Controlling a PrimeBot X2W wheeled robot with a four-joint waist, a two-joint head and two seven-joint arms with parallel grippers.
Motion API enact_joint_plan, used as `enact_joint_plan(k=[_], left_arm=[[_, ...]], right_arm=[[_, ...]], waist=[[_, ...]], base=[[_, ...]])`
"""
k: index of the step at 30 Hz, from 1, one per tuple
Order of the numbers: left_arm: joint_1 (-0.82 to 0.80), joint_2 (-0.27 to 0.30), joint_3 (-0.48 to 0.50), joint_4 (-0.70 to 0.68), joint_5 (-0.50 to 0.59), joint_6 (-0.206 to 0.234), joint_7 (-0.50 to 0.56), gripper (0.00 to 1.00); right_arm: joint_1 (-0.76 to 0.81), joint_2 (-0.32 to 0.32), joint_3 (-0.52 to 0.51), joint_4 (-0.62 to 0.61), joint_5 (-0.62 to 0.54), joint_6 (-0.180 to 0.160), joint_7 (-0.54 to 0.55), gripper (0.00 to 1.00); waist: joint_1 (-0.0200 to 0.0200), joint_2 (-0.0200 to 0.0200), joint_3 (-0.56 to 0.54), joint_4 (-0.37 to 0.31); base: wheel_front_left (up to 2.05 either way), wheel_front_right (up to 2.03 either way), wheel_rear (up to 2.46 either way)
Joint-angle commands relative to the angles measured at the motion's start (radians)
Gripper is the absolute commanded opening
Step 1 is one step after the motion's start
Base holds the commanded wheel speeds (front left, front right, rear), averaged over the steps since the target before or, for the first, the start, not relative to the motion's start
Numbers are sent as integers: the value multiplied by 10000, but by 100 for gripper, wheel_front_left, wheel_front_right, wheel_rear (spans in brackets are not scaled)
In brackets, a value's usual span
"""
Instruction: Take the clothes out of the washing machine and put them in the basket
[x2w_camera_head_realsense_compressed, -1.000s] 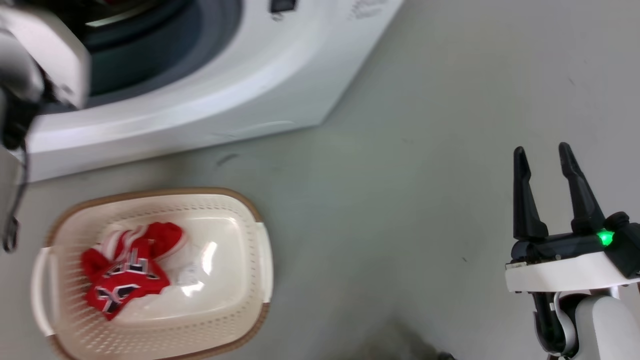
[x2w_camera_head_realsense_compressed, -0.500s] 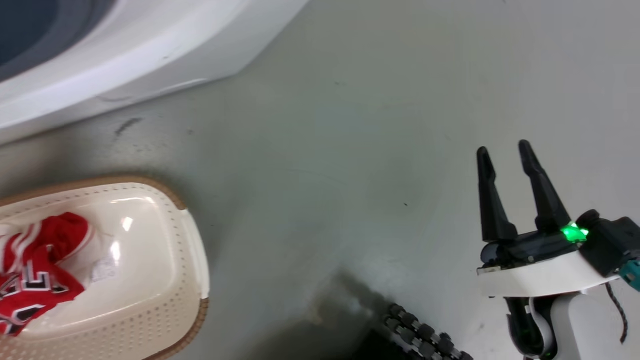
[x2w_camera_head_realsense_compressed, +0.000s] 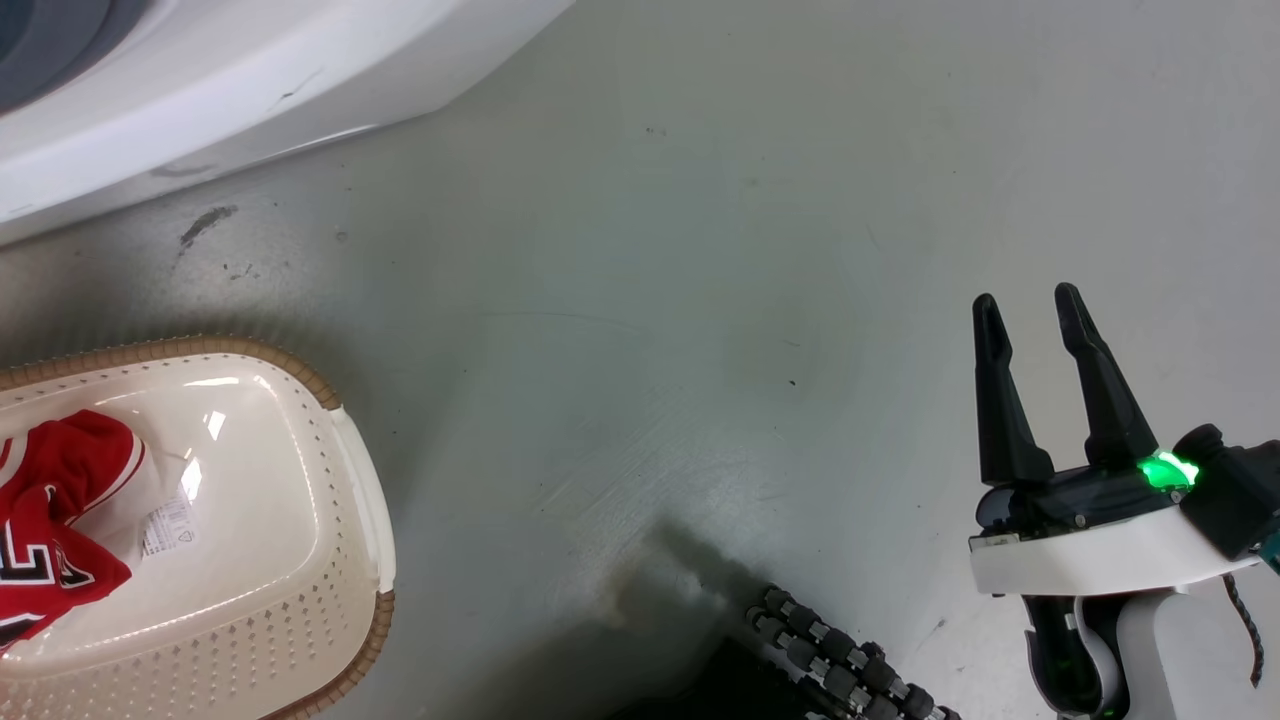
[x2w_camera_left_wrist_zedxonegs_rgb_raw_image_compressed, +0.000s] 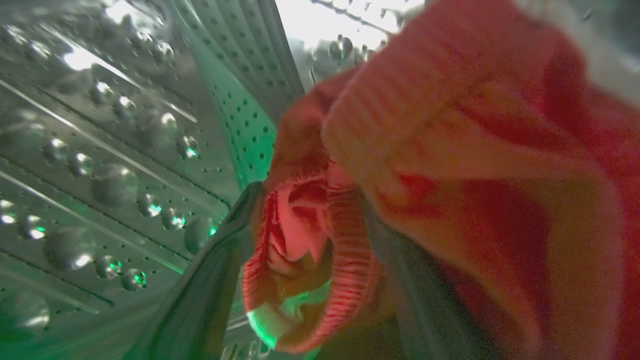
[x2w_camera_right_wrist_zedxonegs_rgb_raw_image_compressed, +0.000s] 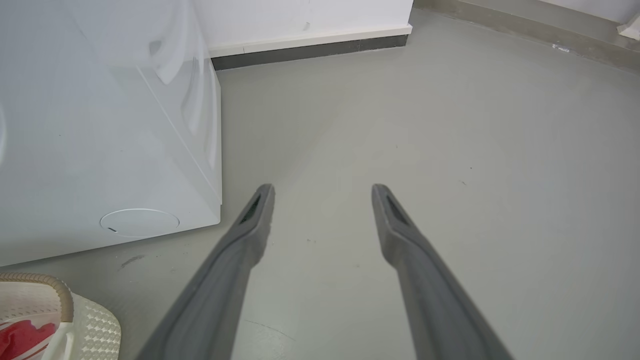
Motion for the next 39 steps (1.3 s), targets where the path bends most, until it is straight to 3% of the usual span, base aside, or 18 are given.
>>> enact_joint_plan(k=[1, 3, 4, 5, 11, 17, 34, 39], left_arm=[[36, -27, -28, 122, -66, -26, 54, 100], [120, -51, -90, 228, -110, -63, 80, 100], [144, -46, -138, 241, -117, -109, 40, 27], [146, -37, -168, 247, -131, -120, -22, 0], [130, 171, -298, 74, -135, -236, -844, 0], [665, 60, -264, -34, -323, -269, -2836, 0], [4977, -1456, 80, 203, -1342, -174, -9114, 0], [6271, -1821, 33, -311, -1288, -45, -10088, 0]], right_arm=[[-101, 18, 33, -62, 27, -10, -20, 100], [-113, 18, 64, -80, 28, -10, -20, 100], [-124, 18, 75, -86, 40, -10, -20, 100], [-137, 18, 85, -92, 54, -10, -20, 100], [-379, 16, 167, -7, 8, -10, -20, 100], [-606, 13, -67, 101, -310, -10, -20, 100], [-33, 7, -1260, 422, -1814, -10, -20, 100], [191, 9, -1415, 469, -2214, -10, -20, 100]], waist=[[-1, 0, 31, 21], [-1, 0, 55, 35], [-1, 0, 69, 43], [-1, 0, 84, 51], [-1, 0, 11, 38], [-1, 0, -712, 481], [-1, 0, -4248, 2446], [-1, 0, -5103, 2924]], base=[[0, 0, 0], [0, 0, 0], [0, 0, 0], [0, 0, 0], [0, 0, 0], [0, 0, 0], [0, 0, 0], [0, 0, 0]])
